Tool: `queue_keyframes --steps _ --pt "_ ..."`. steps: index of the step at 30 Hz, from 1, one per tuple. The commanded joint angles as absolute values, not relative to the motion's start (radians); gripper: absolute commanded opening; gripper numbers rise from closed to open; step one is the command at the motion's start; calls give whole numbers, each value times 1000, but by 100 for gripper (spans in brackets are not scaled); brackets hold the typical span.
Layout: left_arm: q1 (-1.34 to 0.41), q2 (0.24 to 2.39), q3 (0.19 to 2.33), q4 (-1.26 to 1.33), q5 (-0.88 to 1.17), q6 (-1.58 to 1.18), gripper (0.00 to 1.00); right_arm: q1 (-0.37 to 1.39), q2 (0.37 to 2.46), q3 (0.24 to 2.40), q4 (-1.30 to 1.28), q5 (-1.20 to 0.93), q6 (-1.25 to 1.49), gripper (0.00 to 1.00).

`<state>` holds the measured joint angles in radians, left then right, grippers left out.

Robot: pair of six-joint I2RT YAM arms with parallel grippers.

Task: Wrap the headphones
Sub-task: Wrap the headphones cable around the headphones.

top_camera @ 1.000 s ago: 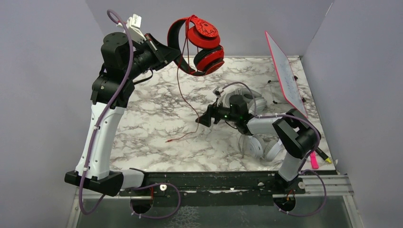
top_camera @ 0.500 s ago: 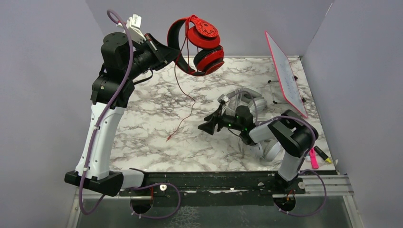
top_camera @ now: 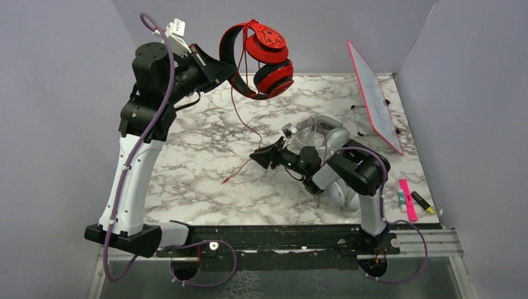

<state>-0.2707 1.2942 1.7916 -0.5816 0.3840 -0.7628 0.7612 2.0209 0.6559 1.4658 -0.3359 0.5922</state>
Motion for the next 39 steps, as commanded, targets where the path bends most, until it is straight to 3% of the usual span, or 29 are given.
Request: queue_keyframes --steps 1,5,13,15,19,23,31,39 --pt "-275 1260 1821 -524 397 -802 0 762 2083 701 1600 -289 593 38" --pt "-275 1256 1822 -517 399 -808 0 762 2130 776 1600 -302 587 43" --pt "-275 1255 1824 -517 406 -813 0 758 2155 871 1543 -277 576 34" --pt "-275 1254 1828 -517 407 -815 0 758 2162 888 1537 -282 577 26" --pt "-275 1245 1840 -517 412 -811 0 731 2137 865 1508 -266 584 1" --pt "-275 1220 1852 -537 386 -772 0 647 2050 788 1452 -265 587 1" --pt "-275 1146 1876 -605 50 -659 0 525 1871 580 1371 -427 587 1" --pt "-275 1146 1889 -510 -66 -697 0 525 1904 577 1371 -629 584 1"
